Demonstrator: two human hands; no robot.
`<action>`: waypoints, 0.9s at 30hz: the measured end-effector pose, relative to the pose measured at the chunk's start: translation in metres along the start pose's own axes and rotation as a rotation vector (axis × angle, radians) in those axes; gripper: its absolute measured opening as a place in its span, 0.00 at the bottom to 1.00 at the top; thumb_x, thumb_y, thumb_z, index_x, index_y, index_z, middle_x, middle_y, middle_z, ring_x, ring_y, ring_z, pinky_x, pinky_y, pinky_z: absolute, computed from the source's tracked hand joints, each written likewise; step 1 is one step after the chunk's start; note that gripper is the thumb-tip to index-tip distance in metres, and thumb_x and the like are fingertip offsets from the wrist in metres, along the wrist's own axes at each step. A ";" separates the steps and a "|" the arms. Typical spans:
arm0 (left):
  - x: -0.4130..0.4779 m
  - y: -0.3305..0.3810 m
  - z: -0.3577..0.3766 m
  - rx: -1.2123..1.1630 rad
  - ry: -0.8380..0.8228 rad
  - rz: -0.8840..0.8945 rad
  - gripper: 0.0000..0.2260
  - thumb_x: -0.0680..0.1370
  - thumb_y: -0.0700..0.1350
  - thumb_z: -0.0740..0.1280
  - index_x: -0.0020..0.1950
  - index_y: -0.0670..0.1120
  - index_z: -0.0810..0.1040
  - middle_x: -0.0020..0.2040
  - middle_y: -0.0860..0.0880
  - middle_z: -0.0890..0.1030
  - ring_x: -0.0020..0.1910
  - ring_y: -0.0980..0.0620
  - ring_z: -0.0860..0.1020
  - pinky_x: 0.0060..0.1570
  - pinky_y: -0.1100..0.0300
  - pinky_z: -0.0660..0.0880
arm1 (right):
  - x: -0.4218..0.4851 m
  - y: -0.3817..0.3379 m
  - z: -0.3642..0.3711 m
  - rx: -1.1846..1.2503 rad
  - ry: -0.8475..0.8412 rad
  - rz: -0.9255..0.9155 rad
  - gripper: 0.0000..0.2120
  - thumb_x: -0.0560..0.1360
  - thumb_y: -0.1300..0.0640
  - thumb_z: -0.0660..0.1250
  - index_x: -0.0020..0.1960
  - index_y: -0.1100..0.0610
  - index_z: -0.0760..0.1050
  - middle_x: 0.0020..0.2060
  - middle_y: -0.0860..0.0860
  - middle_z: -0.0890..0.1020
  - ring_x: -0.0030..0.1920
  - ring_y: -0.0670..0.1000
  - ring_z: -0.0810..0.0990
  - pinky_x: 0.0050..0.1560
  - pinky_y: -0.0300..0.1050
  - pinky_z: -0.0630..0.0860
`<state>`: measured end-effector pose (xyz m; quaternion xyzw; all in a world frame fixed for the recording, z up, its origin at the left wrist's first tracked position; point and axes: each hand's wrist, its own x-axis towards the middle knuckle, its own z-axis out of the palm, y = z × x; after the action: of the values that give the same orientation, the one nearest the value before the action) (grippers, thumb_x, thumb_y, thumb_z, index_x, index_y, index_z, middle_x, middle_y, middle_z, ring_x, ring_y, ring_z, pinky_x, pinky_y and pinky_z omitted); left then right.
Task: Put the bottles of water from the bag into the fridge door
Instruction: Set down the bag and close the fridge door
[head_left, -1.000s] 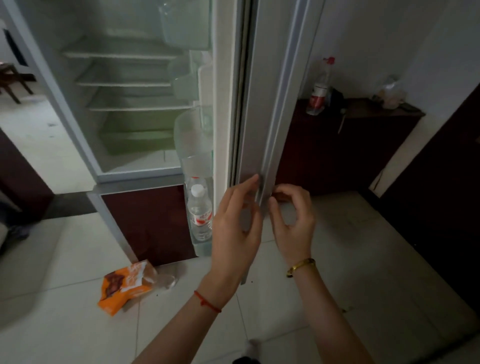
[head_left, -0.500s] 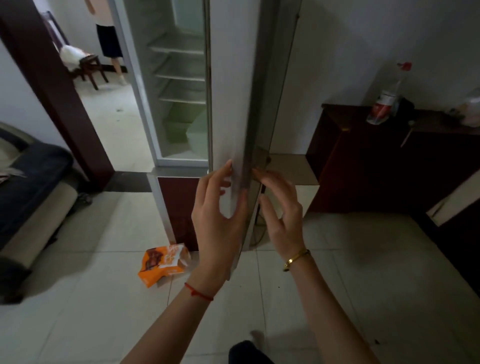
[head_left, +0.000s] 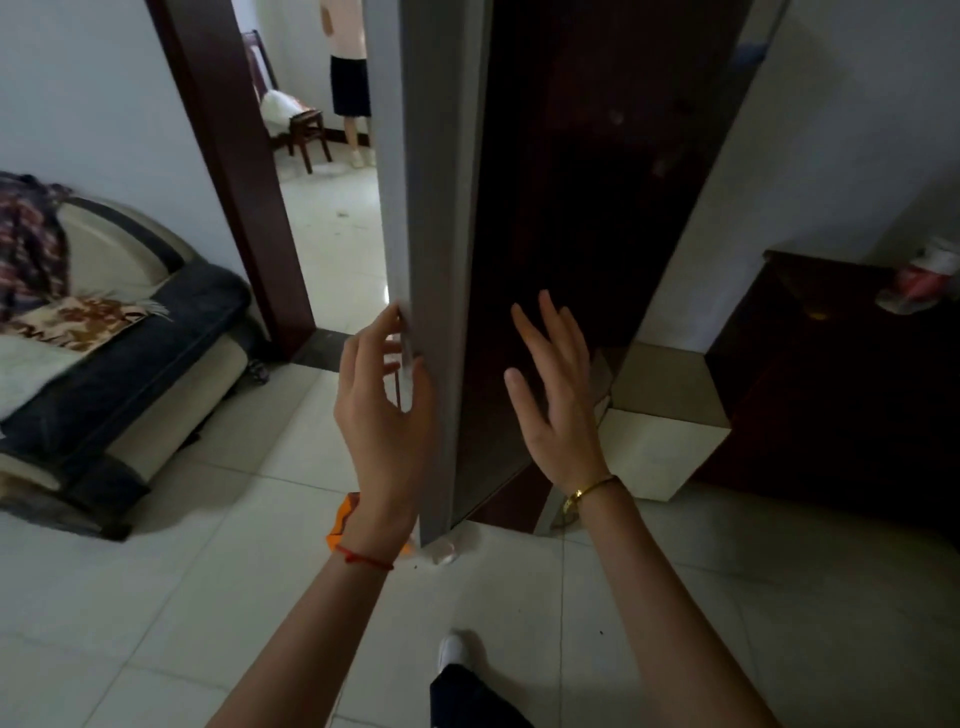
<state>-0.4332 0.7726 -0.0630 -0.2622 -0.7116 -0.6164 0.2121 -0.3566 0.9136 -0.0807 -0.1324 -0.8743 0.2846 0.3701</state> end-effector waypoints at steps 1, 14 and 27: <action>0.006 -0.005 0.001 0.019 0.010 0.006 0.22 0.77 0.37 0.66 0.71 0.45 0.72 0.59 0.46 0.78 0.55 0.51 0.79 0.54 0.53 0.79 | 0.008 0.003 0.006 -0.013 0.000 -0.012 0.25 0.81 0.49 0.57 0.77 0.47 0.59 0.79 0.46 0.52 0.80 0.48 0.45 0.74 0.27 0.41; 0.087 -0.061 0.044 0.175 0.221 0.050 0.32 0.74 0.33 0.66 0.77 0.36 0.60 0.72 0.37 0.65 0.71 0.41 0.67 0.69 0.49 0.68 | 0.111 0.059 0.063 -0.158 0.006 -0.159 0.26 0.82 0.51 0.57 0.78 0.49 0.57 0.80 0.47 0.51 0.80 0.53 0.44 0.76 0.63 0.55; 0.141 -0.103 0.125 0.307 -0.009 0.186 0.29 0.76 0.34 0.64 0.77 0.39 0.63 0.78 0.41 0.63 0.79 0.42 0.58 0.77 0.47 0.58 | 0.189 0.106 0.089 -0.243 0.032 -0.220 0.26 0.81 0.52 0.57 0.78 0.52 0.57 0.79 0.51 0.54 0.80 0.56 0.44 0.78 0.63 0.47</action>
<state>-0.6044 0.9013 -0.0723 -0.2942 -0.7709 -0.4770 0.3027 -0.5498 1.0465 -0.0857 -0.0841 -0.9056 0.1323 0.3941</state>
